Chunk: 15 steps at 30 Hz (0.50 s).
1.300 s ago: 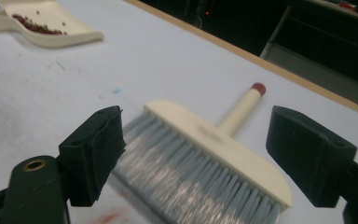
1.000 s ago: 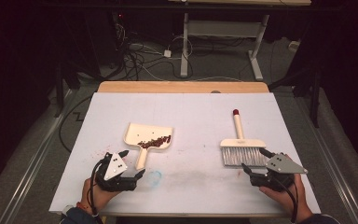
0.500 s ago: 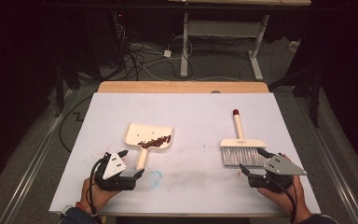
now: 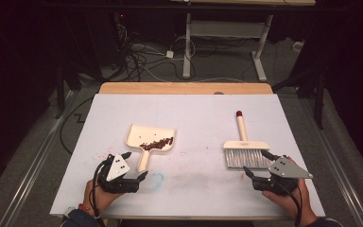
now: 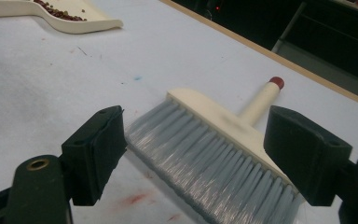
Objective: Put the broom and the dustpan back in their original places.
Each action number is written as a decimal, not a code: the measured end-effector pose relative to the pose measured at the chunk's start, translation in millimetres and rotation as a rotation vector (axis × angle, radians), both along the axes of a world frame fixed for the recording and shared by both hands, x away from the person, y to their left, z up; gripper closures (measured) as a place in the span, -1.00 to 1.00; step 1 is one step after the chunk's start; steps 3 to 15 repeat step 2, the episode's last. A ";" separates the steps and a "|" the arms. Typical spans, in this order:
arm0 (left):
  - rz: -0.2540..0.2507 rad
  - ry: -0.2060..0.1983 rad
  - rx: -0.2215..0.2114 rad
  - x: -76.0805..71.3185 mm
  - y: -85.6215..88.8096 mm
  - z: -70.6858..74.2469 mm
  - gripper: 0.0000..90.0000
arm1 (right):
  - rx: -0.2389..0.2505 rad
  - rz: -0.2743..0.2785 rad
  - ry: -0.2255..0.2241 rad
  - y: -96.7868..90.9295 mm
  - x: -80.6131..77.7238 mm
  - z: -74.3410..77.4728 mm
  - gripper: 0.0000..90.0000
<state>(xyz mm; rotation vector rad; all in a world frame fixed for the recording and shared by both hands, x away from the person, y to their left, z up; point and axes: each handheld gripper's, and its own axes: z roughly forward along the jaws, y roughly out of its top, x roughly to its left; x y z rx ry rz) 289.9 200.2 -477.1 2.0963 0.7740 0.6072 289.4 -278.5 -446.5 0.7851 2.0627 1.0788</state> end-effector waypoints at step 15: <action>-0.001 0.000 0.000 0.6 -0.4 0.2 -0.66 | 0.002 -0.004 0.001 -0.8 0.0 0.1 -0.54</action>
